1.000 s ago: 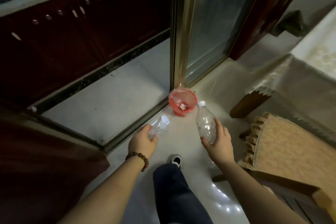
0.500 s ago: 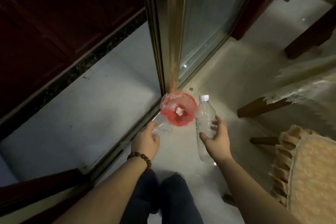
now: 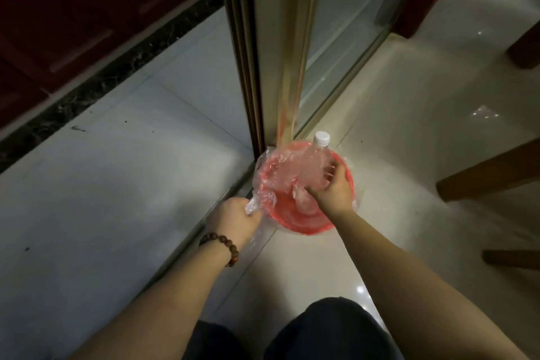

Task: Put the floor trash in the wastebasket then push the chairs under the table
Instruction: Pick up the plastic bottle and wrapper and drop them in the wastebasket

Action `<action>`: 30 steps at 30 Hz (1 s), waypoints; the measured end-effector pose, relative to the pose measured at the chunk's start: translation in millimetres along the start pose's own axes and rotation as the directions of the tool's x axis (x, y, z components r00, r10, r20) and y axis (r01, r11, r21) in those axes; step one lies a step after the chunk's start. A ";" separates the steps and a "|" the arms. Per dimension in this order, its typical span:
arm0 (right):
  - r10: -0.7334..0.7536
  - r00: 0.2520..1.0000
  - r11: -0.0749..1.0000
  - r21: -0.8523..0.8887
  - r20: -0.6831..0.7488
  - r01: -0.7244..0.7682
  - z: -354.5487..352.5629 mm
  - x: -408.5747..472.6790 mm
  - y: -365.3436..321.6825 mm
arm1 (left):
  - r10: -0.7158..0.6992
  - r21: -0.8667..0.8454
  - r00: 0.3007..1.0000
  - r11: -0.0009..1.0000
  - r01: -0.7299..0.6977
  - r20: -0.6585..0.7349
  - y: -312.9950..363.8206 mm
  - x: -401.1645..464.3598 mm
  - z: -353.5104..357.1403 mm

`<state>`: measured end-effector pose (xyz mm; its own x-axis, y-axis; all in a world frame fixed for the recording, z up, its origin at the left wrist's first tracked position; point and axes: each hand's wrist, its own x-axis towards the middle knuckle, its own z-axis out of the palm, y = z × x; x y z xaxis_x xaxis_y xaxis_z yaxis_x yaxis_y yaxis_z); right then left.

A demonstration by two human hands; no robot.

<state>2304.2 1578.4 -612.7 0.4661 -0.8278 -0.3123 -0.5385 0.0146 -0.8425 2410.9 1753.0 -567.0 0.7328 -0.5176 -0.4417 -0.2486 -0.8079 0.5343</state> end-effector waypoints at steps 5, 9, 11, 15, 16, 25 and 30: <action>-0.028 0.999 0.993 -0.112 0.036 0.032 10.2 19.8 26.2 | 0.139 -0.064 0.988 0.988 -0.144 -0.073 17.5 46.1 8.9; -0.083 0.996 0.994 -0.081 -0.031 0.080 -9.4 21.7 13.1 | 0.198 -0.088 0.978 0.975 -0.203 -0.066 29.8 47.4 13.5; -0.104 0.991 0.992 -0.083 -0.081 0.098 -25.3 18.8 0.0 | 0.191 -0.124 0.982 0.974 -0.189 0.005 36.6 45.3 17.8; -0.132 0.969 0.991 -0.047 -0.210 0.125 -53.5 6.5 -20.8 | 0.190 -0.163 0.948 0.975 -0.152 0.256 54.3 51.2 30.0; -0.127 0.962 0.992 -0.025 -0.243 0.125 -59.4 2.2 -22.5 | 0.196 -0.178 0.929 0.973 -0.145 0.314 58.3 52.7 34.8; 0.058 0.934 0.991 0.136 -0.353 -0.011 -77.0 -35.2 3.2 | 0.512 -0.071 0.856 0.859 -0.507 0.070 77.1 81.7 101.1; 0.025 0.935 0.998 0.063 -0.353 -0.003 -88.7 -49.0 7.4 | 0.406 0.116 0.893 0.895 -0.432 0.195 60.7 96.2 143.5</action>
<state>2215.1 1569.3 -564.7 0.1751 -0.9718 -0.1582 -0.4942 0.0522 -0.8678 2375.3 1613.8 -680.5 0.4299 -0.8449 -0.3185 -0.6120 -0.5320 0.5852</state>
